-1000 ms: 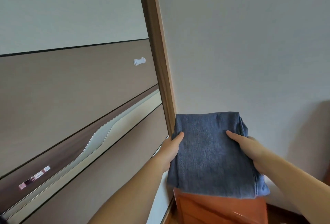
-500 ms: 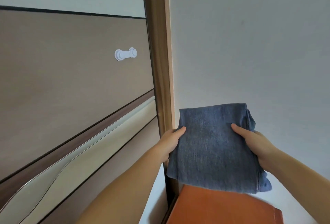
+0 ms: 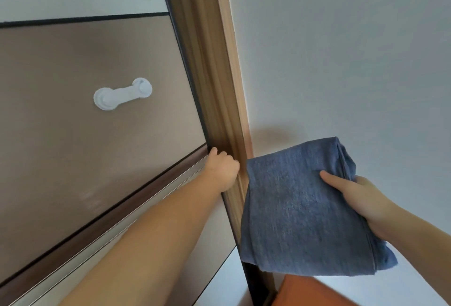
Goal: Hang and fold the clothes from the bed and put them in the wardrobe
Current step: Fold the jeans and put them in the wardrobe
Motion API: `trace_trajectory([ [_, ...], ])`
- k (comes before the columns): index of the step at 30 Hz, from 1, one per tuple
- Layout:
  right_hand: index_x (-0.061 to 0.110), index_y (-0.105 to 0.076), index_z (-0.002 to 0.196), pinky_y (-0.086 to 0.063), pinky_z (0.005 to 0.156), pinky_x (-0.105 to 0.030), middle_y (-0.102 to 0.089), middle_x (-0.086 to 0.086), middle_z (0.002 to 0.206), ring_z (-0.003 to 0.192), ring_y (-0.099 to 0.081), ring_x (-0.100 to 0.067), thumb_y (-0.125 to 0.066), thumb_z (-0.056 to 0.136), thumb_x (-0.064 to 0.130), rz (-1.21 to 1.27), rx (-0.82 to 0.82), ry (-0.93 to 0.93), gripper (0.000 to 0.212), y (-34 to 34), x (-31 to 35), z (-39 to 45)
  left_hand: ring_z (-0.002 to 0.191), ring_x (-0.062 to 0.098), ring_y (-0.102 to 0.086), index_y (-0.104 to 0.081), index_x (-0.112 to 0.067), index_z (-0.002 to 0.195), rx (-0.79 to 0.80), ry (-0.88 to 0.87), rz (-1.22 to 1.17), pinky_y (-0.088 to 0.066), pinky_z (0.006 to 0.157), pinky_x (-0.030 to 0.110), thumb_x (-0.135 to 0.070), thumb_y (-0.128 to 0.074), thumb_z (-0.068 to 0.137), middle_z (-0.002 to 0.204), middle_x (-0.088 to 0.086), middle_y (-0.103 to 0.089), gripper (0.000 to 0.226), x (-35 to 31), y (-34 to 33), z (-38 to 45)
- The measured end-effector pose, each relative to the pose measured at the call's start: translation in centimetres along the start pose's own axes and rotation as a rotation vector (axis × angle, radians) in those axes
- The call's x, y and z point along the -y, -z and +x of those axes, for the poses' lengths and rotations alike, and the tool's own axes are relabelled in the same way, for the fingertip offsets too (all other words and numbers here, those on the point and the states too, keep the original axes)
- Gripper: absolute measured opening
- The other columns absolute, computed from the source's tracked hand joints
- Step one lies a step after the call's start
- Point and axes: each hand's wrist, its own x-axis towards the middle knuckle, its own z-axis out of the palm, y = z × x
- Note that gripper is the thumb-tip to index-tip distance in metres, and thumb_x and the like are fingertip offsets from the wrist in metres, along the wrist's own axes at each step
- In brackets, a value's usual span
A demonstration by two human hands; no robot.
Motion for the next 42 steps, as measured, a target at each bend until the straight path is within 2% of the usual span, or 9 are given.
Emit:
trace_trajectory([
  [3,0.010,-0.067,0.097,-0.051,0.061,-0.030,-0.075,-0.010,0.082,0.075,-0.072,-0.027,-0.066,0.089,0.033,-0.021,0.032,0.003,0.025,0.3,0.2,1.9,0.130,0.029,-0.044,-0.058,-0.017,0.129,0.161,-0.007,0.211,-0.008,0.119,0.052,-0.032,-0.040,0.100,0.132,0.007,-0.058,0.037,1.0,0.1,1.8],
  [6,0.009,-0.069,0.099,-0.053,0.067,-0.033,-0.076,-0.009,0.081,0.076,-0.073,-0.028,-0.067,0.088,0.034,-0.046,0.061,-0.005,0.027,0.0,0.1,3.5,0.133,0.032,-0.044,-0.054,-0.014,0.134,0.264,-0.037,0.442,-0.007,0.118,0.052,-0.042,-0.026,0.104,0.136,0.009,-0.057,0.049,0.9,-0.2,2.2],
  [9,0.010,-0.070,0.099,-0.054,0.068,-0.032,-0.077,-0.007,0.081,0.074,-0.074,-0.025,-0.067,0.088,0.033,-0.061,0.089,-0.007,0.025,-0.8,-0.1,4.6,0.139,0.035,-0.036,-0.043,-0.015,0.143,0.330,-0.098,0.566,-0.010,0.118,0.054,-0.053,-0.030,0.102,0.145,0.009,-0.049,0.058,0.3,-0.8,2.5],
  [13,0.012,-0.070,0.098,-0.053,0.067,-0.032,-0.077,-0.004,0.081,0.077,-0.073,-0.024,-0.067,0.088,0.034,-0.076,0.116,-0.013,0.024,-1.7,-0.2,5.2,0.135,0.033,-0.042,-0.047,-0.013,0.139,0.327,-0.129,0.557,-0.020,0.115,0.049,-0.057,-0.034,0.100,0.140,0.008,-0.052,0.060,0.3,-0.6,2.4],
  [17,0.011,-0.071,0.100,-0.054,0.070,-0.034,-0.077,-0.007,0.084,0.077,-0.074,-0.026,-0.067,0.088,0.034,-0.080,0.153,-0.017,0.026,-2.1,0.0,5.2,0.128,0.029,-0.048,-0.051,-0.011,0.133,0.311,-0.135,0.509,-0.025,0.111,0.044,-0.048,-0.031,0.103,0.135,0.009,-0.056,0.052,0.4,-0.8,2.2],
  [21,0.009,-0.071,0.101,-0.054,0.072,-0.035,-0.077,-0.009,0.086,0.076,-0.074,-0.026,-0.066,0.089,0.032,-0.055,0.171,-0.017,0.026,-2.3,0.0,5.1,0.131,0.028,-0.045,-0.045,-0.013,0.139,0.328,-0.179,0.533,-0.026,0.111,0.043,-0.039,-0.032,0.105,0.137,0.008,-0.053,0.046,0.1,-0.7,1.9],
  [28,0.009,-0.070,0.100,-0.055,0.072,-0.035,-0.077,-0.009,0.084,0.075,-0.074,-0.026,-0.067,0.088,0.033,-0.064,0.179,-0.050,0.026,-2.7,-1.0,4.9,0.135,0.030,-0.042,-0.044,-0.010,0.141,0.335,-0.153,0.521,-0.027,0.112,0.044,-0.039,-0.030,0.106,0.145,0.010,-0.047,0.047,0.2,-0.7,0.5],
  [35,0.009,-0.070,0.100,-0.056,0.074,-0.036,-0.077,-0.009,0.083,0.078,-0.074,-0.027,-0.067,0.088,0.032,-0.077,0.161,-0.059,0.026,-4.0,-1.6,3.0,0.135,0.029,-0.041,-0.043,-0.008,0.141,0.326,-0.161,0.520,-0.028,0.109,0.038,-0.044,-0.031,0.105,0.145,0.010,-0.046,0.053,1.1,-0.9,-2.5],
  [42,0.010,-0.070,0.099,-0.054,0.067,-0.032,-0.077,-0.006,0.082,0.076,-0.074,-0.023,-0.067,0.089,0.031,-0.094,0.160,-0.043,0.024,-6.3,-2.4,-1.0,0.134,0.026,-0.042,-0.043,-0.014,0.142,0.317,-0.135,0.507,-0.025,0.110,0.037,-0.047,-0.032,0.104,0.144,0.005,-0.048,0.052,2.2,-3.0,-6.4],
])
